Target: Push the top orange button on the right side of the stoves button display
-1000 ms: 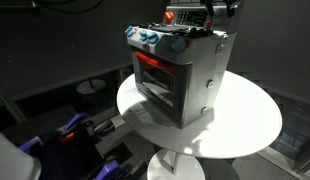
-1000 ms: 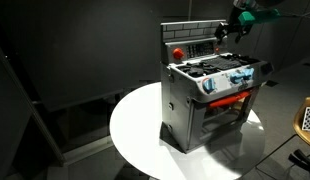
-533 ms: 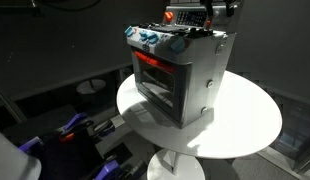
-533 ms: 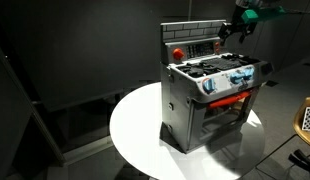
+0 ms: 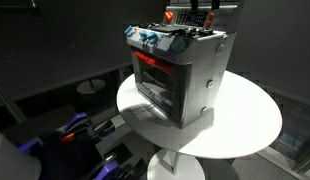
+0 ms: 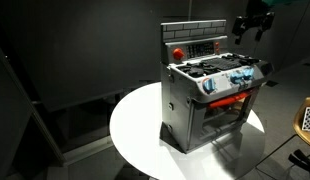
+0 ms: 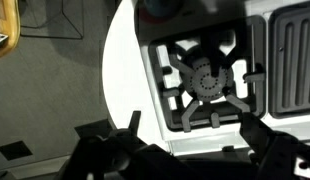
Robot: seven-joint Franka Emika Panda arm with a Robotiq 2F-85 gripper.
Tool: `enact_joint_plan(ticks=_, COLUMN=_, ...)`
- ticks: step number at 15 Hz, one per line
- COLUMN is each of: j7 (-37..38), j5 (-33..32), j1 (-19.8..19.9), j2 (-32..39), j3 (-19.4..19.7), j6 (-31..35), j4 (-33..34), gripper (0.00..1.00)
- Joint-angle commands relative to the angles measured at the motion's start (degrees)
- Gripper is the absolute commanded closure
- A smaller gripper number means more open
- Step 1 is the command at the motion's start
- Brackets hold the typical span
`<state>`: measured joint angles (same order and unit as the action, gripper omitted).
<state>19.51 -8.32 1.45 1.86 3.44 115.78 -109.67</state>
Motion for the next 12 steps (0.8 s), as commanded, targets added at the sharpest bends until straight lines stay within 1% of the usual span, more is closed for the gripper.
enact_joint_plan(ticks=1, j7=-5.7, j5=3.2, j1=0.4, j2=-5.3, j3=-0.3, j6=-8.9, j4=-1.6, gripper=0.0)
enact_joint_plan(ticks=4, j7=-9.8, j5=3.4, j1=0.4, j2=-9.3, j3=-0.4, j6=-15.3, j4=-2.7, gripper=0.0)
enact_joint_plan(ticks=6, j7=-12.4, j5=3.4, j1=0.4, j2=-12.4, j3=-0.4, j6=-18.4, j4=-4.0, gripper=0.0)
enact_joint_plan(ticks=12, j7=-21.0, j5=4.5, j1=0.0, j2=-21.5, j3=0.0, j6=-24.7, j4=-8.5, gripper=0.0)
